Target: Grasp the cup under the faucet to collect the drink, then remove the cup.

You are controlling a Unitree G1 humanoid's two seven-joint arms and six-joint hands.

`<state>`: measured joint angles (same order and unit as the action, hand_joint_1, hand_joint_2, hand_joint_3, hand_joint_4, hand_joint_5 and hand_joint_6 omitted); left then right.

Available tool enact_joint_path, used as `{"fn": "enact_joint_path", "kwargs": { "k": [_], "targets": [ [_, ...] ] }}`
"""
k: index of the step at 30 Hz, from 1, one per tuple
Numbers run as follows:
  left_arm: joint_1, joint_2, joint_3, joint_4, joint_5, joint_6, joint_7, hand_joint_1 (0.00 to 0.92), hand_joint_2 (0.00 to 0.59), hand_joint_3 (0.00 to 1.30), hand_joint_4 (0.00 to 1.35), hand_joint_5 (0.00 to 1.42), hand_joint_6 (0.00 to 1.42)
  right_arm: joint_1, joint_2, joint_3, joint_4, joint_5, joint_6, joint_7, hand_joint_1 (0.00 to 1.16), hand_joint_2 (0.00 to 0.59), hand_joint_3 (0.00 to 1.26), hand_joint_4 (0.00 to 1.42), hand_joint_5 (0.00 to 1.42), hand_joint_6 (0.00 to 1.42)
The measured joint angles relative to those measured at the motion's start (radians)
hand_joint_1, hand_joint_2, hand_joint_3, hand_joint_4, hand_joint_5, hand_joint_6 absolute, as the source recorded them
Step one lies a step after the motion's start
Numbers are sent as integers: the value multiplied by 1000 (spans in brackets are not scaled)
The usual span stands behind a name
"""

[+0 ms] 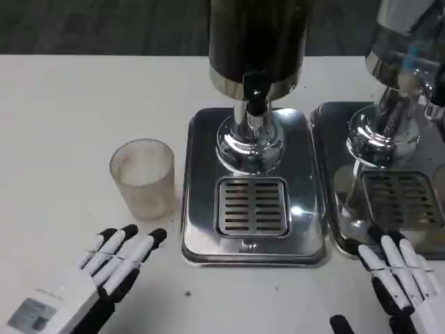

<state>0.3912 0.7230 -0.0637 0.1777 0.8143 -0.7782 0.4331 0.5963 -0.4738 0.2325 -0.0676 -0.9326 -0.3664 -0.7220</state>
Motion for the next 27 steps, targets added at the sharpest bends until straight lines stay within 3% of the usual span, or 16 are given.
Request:
{"fn": "enact_joint_path", "kwargs": {
  "k": [17, 27],
  "targets": [
    [0, 0, -1, 1, -22, 1, -17, 0, 81, 0, 0, 0, 0, -8, 0, -5, 9, 24, -13, 1, 280, 396, 163, 38, 32, 126],
    [-45, -18, 47, 12, -108, 0, -15, 0, 51, 0, 0, 0, 0, -25, 15, -14, 13, 41, -14, 24, 299, 389, 176, 65, 59, 156]
  ]
}}
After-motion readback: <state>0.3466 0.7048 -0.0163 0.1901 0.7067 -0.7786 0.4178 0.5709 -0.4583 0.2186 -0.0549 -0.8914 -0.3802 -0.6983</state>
